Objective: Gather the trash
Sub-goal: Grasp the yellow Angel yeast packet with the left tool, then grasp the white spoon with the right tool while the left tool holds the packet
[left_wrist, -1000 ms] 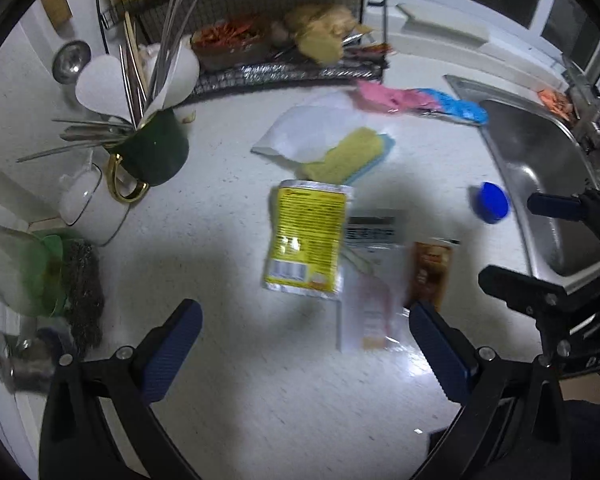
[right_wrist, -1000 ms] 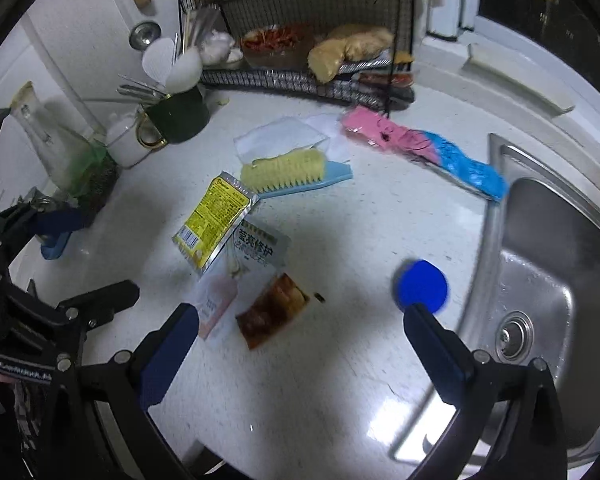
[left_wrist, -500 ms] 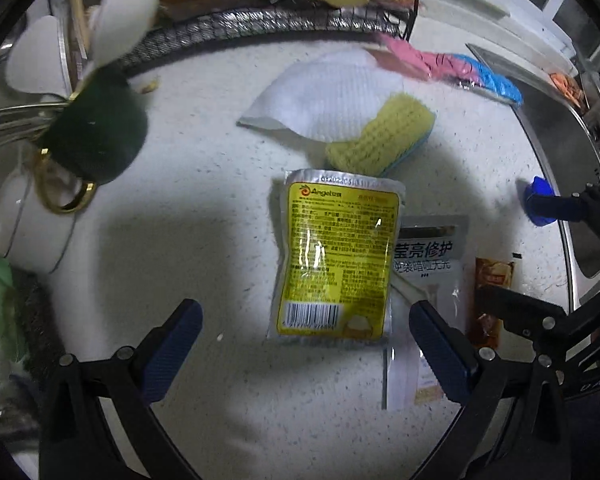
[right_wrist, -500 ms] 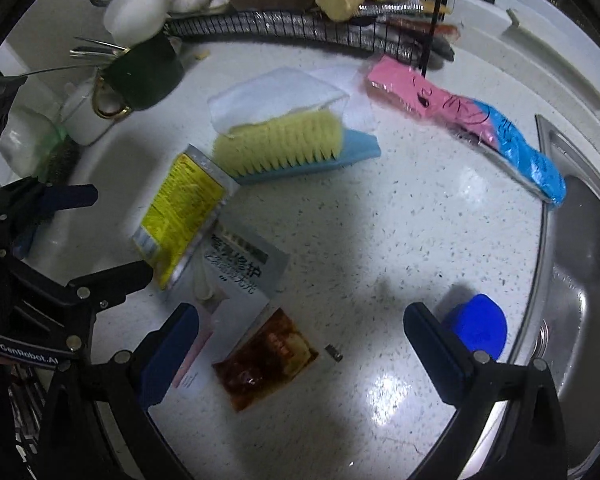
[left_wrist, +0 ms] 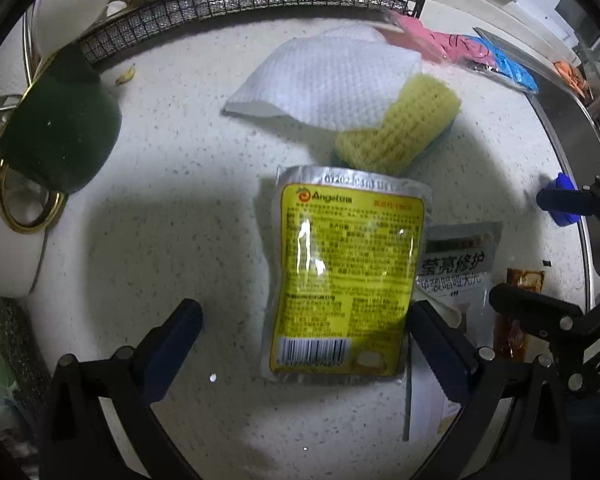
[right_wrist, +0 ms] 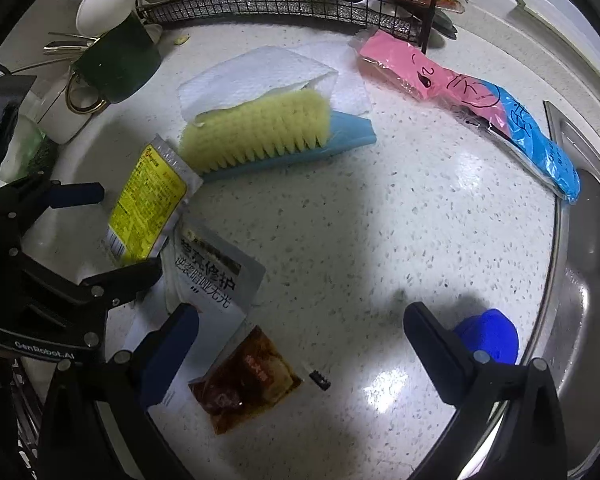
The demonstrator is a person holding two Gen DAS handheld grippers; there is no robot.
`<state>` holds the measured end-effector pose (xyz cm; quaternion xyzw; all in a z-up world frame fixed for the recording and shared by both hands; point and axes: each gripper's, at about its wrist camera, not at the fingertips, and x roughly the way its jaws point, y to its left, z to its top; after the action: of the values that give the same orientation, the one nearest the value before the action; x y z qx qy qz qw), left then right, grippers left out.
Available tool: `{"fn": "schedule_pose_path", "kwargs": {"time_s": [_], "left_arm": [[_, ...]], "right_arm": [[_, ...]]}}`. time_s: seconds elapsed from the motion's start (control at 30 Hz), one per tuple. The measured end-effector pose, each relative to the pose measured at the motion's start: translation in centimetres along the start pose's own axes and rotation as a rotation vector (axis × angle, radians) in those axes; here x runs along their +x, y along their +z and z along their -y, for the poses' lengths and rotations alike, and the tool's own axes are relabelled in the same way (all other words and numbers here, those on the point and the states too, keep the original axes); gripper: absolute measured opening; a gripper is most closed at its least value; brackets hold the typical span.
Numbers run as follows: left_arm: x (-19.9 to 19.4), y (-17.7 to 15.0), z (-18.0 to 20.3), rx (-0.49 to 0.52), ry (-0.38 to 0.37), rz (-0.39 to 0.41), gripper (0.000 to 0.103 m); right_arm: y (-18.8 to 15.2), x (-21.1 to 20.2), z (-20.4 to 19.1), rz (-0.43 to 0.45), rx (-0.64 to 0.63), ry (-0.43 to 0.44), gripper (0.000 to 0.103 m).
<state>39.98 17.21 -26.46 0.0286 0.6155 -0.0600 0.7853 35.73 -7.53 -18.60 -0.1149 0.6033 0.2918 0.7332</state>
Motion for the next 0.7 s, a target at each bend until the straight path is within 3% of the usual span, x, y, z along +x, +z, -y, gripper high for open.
{"fn": "schedule_pose_path", "kwargs": {"time_s": [0.07,0.23,0.43,0.7], "left_arm": [[-0.1,0.2,-0.2,-0.005,-0.016,0.01,0.099],[-1.0,0.5,-1.2,-0.022,0.003,0.044,0.057],[-2.0,-0.9,-1.9,-0.079,-0.001,0.048,0.047],[-4.7,-3.7,-3.6,-0.213,-0.015,0.094,0.044]], "right_arm": [[0.1,0.1,0.0,-0.002,0.003,-0.001,0.103],[0.6,-0.5,-0.9,0.002,0.013,0.001,0.103],[0.4,-1.3,-2.1,0.01,-0.022,0.031,0.103],[1.6,-2.5,-5.3,0.029,-0.109,0.074,0.103]]}}
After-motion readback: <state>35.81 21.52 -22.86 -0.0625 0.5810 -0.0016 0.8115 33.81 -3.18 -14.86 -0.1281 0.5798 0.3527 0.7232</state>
